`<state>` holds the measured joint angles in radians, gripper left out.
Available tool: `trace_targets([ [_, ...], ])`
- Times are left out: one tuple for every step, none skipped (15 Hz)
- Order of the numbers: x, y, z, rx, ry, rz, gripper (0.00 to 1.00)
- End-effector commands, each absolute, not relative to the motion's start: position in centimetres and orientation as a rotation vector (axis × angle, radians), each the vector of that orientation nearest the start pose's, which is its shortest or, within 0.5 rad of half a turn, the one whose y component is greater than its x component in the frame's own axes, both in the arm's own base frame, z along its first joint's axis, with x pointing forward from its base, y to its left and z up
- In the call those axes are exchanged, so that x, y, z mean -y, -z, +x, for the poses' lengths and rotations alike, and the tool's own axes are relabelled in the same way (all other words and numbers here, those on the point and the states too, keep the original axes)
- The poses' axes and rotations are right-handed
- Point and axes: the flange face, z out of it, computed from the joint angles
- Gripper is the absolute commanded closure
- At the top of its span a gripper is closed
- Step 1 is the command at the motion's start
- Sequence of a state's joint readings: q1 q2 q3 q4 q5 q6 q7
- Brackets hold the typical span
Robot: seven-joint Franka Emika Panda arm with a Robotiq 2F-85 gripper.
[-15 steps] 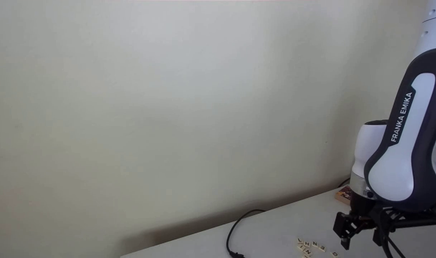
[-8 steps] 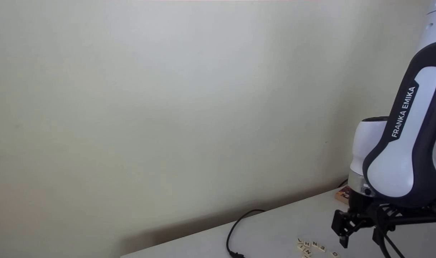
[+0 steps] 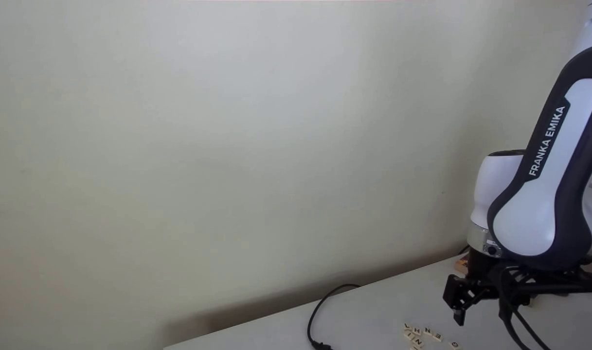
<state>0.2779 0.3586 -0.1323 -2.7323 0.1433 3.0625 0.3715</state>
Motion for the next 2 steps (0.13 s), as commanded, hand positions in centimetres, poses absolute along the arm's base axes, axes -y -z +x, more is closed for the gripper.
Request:
trace_targets([
  [-3.62, -11.35, 37.43, -0.572, -0.020, -3.131, 0.00],
  [-3.62, -11.35, 37.43, -0.573, -0.020, -3.131, 0.00],
])
